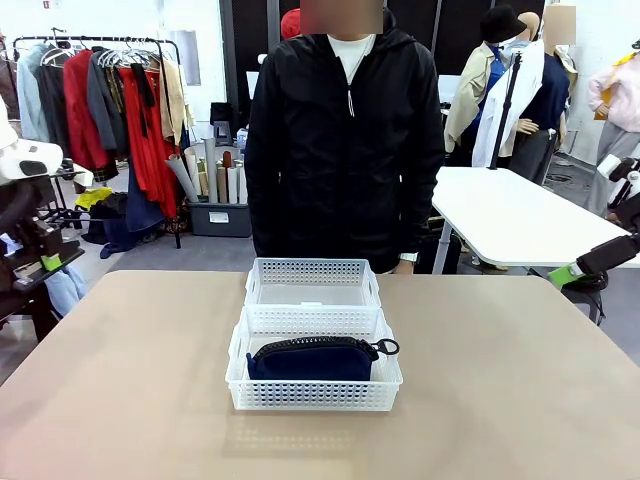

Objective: Distribute items into two baskets.
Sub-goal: Pick up the Stapler that the person points to, then place the picked Stapler into the Organizing basket as instructed by the person.

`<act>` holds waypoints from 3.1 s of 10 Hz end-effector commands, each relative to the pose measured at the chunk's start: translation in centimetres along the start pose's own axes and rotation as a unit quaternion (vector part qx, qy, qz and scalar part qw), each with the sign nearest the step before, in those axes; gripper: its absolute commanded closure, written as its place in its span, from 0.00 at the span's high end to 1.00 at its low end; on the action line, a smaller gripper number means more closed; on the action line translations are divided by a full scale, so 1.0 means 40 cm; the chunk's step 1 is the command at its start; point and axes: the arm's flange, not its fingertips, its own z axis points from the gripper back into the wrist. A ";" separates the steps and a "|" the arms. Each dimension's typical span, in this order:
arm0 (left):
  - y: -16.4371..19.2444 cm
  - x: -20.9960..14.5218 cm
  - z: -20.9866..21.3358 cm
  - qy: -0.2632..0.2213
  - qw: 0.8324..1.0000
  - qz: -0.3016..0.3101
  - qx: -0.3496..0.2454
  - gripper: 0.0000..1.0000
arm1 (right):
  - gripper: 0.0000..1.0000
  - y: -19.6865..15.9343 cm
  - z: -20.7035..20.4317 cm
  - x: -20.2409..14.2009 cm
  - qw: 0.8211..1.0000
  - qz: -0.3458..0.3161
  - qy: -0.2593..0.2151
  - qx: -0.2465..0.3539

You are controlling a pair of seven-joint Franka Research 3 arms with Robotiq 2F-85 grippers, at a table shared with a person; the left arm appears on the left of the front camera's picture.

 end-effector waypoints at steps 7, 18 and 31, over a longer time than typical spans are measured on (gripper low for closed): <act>-0.079 -0.031 0.059 -0.067 0.977 -0.191 -0.060 0.00 | 1.00 0.001 0.003 0.000 1.000 0.001 0.000 0.003; -0.090 -0.015 0.060 -0.061 0.979 -0.188 -0.049 0.00 | 1.00 0.001 0.003 0.000 1.000 0.001 0.000 0.003; -0.090 -0.015 0.060 -0.061 0.979 -0.188 -0.049 0.00 | 1.00 0.001 0.003 0.000 1.000 0.001 0.000 0.003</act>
